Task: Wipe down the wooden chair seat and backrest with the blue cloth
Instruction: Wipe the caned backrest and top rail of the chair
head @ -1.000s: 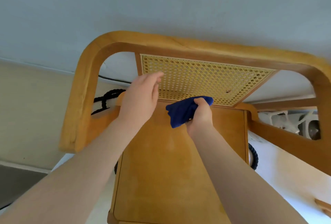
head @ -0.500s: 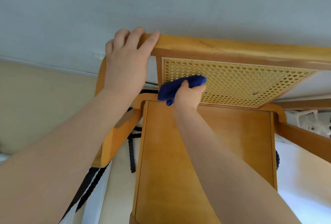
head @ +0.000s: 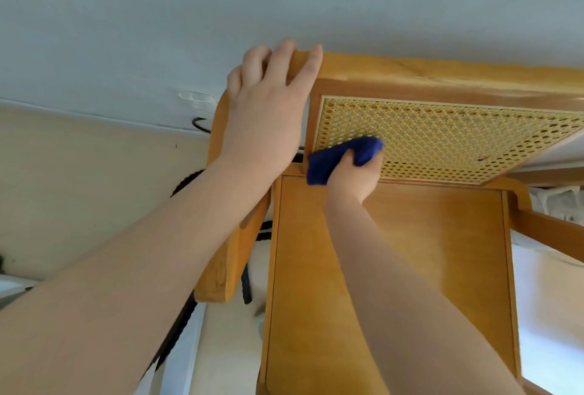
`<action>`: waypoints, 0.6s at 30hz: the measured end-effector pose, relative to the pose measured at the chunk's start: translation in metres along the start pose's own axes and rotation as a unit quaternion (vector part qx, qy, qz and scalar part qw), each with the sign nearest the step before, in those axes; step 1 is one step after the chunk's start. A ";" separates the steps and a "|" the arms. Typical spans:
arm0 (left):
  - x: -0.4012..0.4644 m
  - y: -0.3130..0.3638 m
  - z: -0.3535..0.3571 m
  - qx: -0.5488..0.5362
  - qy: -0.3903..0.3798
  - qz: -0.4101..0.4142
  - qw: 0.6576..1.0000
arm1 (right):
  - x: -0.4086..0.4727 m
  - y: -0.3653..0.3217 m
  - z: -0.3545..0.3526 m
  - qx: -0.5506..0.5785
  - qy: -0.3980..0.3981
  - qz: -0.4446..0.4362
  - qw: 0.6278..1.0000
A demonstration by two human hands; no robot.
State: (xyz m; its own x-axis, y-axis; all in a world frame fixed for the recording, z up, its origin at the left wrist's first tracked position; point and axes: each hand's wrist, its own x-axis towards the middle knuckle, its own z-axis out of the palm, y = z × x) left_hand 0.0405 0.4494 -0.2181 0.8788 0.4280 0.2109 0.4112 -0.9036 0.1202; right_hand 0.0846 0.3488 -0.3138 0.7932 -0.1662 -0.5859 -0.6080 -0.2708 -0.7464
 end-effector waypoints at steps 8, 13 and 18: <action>-0.009 -0.003 -0.005 -0.005 -0.022 0.036 0.999 | -0.009 0.033 0.035 0.050 -0.064 0.135 0.988; -0.022 -0.021 -0.011 -0.011 -0.065 0.097 0.993 | 0.001 0.017 0.016 0.062 -0.009 0.073 0.995; -0.026 -0.020 -0.008 -0.003 -0.052 0.127 0.990 | 0.014 0.032 0.010 0.016 -0.049 0.225 0.973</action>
State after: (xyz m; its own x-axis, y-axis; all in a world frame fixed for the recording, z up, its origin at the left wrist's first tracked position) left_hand 0.0073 0.4567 -0.2184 0.9742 0.1815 0.1342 0.1718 -0.9818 0.0812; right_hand 0.0762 0.3477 -0.3489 0.4396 -0.1698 -0.8820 -0.8954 -0.1604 -0.4154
